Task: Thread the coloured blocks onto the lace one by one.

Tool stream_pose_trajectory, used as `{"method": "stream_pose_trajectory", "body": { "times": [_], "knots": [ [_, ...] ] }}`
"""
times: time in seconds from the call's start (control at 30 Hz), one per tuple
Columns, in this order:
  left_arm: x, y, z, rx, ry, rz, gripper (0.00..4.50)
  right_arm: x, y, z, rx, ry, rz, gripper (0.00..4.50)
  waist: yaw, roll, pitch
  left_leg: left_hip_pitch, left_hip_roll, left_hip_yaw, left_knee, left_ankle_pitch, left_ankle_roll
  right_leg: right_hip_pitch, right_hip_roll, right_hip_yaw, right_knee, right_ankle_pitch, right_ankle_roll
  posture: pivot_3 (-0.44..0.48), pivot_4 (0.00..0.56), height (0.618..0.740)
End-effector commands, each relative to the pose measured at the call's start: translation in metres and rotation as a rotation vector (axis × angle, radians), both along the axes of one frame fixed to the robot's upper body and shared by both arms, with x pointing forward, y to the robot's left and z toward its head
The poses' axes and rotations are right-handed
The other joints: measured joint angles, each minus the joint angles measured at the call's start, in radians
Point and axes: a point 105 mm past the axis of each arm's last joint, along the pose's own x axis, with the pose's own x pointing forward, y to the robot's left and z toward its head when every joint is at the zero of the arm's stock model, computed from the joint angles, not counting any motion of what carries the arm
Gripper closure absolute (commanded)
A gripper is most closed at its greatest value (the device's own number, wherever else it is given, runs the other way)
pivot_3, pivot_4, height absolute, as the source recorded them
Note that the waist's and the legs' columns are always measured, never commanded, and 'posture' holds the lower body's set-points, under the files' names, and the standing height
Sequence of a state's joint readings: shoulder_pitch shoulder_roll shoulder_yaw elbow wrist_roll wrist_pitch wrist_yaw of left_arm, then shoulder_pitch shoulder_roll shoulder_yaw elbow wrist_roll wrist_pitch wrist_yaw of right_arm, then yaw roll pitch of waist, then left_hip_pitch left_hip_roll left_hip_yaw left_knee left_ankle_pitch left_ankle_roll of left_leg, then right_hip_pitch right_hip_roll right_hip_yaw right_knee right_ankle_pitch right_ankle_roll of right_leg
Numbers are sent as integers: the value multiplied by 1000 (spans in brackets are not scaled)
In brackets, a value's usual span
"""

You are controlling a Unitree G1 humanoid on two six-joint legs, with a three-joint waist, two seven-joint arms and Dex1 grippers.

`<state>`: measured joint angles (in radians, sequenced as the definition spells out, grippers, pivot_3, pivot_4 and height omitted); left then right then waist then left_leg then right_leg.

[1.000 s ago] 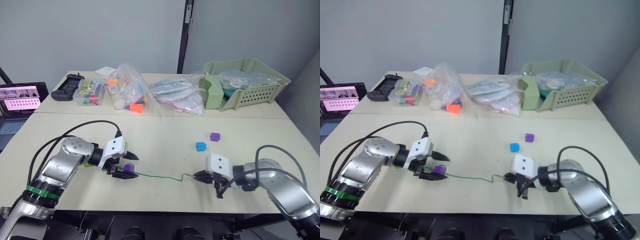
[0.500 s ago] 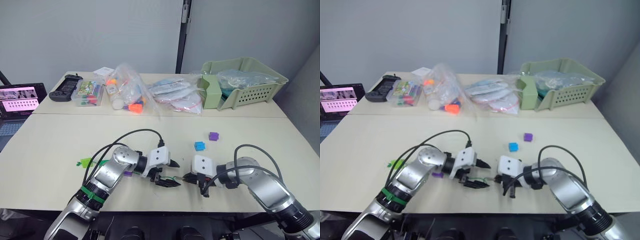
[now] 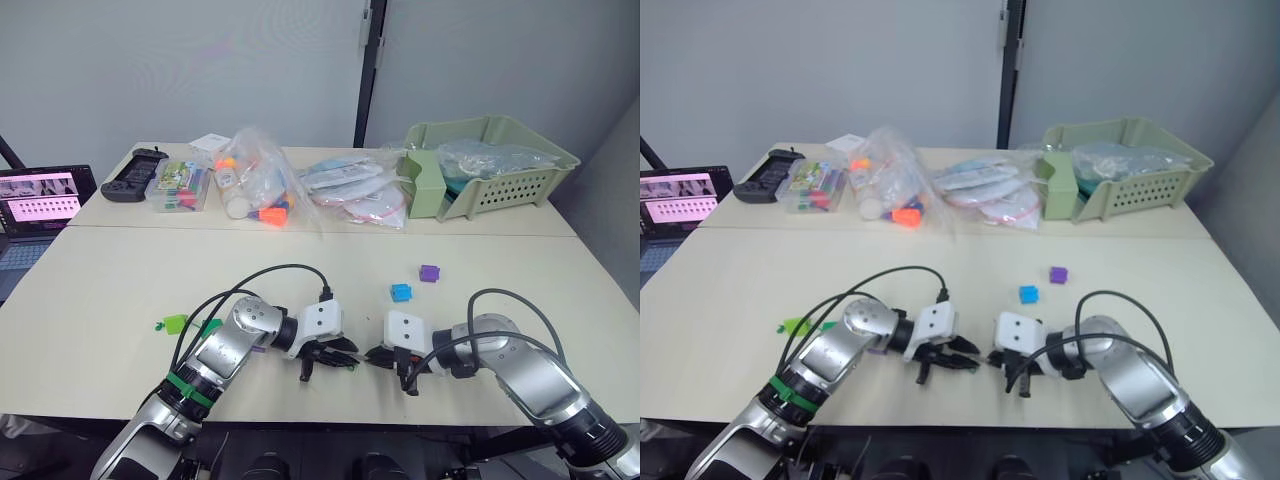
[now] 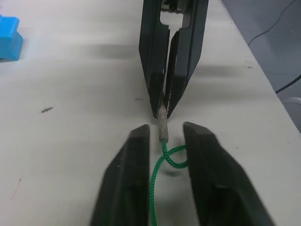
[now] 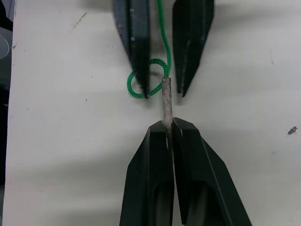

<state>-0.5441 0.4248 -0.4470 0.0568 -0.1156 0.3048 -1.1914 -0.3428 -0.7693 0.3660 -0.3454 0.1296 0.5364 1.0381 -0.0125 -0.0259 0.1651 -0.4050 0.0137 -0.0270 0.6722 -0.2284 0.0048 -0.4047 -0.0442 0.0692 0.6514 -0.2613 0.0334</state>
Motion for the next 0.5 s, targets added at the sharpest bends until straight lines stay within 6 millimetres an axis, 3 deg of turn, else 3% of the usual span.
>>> {"method": "stream_pose_trajectory", "body": {
  "times": [0.03, 0.47, 0.5],
  "knots": [
    [2, -5, 8, -11, -40, -11, 4468, 2, 2, 13, 8, -46, 12, 4500, 0, 0, 0, 0, 0, 0, 0, 0, 0, 0, 0, 0, 0, 0, 0, 0, 150, 740],
    [2, -11, 10, -33, -39, -14, 4468, -2, 4, 12, 28, -31, -2, 4500, 0, 0, 0, 0, 0, 0, 0, 0, 0, 0, 0, 0, 0, 0, 0, 0, 150, 740],
    [2, -11, 10, -32, -37, -16, 4495, 1, 5, 15, 42, -56, -17, 4165, 0, 0, 0, 0, 0, 0, 0, 0, 0, 0, 0, 0, 0, 0, 0, 0, 150, 740]
  ]
}}
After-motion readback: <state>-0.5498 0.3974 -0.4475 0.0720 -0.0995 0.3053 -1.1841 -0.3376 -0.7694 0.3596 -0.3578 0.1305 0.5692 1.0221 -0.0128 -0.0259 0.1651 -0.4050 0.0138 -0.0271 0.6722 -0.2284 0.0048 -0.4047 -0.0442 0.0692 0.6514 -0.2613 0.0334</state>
